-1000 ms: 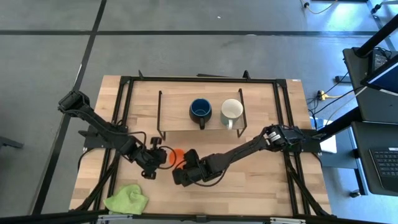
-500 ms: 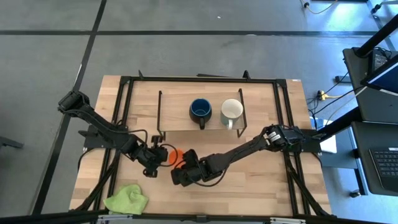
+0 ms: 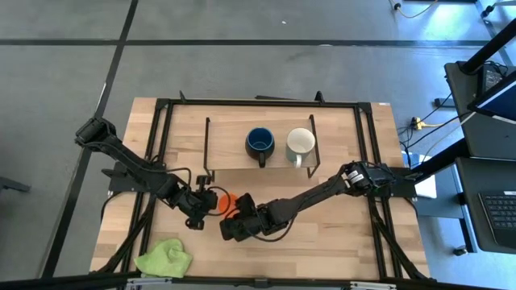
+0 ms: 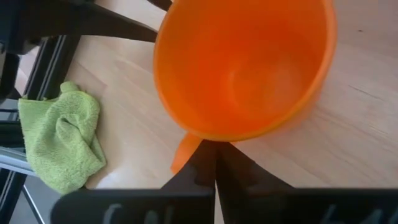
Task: Stack small to large cups/mugs on shelf
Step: Put the orange mug on the shelf
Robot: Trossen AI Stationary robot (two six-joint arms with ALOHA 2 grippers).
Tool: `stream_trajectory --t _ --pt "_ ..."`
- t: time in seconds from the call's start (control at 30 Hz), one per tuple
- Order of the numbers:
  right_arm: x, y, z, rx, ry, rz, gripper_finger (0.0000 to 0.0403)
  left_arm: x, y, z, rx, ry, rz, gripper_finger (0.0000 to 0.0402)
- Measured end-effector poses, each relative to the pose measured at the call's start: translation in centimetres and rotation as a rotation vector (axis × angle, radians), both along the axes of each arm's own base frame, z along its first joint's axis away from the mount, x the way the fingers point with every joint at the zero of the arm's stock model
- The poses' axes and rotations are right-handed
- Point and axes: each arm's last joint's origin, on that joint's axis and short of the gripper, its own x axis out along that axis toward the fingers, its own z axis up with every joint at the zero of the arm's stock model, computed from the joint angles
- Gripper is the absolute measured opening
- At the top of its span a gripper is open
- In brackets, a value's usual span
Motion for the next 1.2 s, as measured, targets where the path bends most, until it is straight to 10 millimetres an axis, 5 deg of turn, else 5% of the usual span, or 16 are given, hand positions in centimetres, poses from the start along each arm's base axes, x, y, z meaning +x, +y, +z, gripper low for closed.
stream_trajectory --t 0.47,0.87,1.2 --pt "0.5 0.2 0.4 -0.008 -0.058 0.027 0.0009 0.0 0.0 0.0 0.000 0.000 0.000 0.0069" --pt "0.1 0.6 0.4 0.016 -0.017 0.080 0.0075 -0.1 0.0 0.0 -0.005 0.011 -0.006 0.0069" --pt "-2.0 1.3 4.9 -0.175 0.132 0.022 0.0091 -0.1 0.0 0.0 -0.010 0.015 -0.009 0.0069"
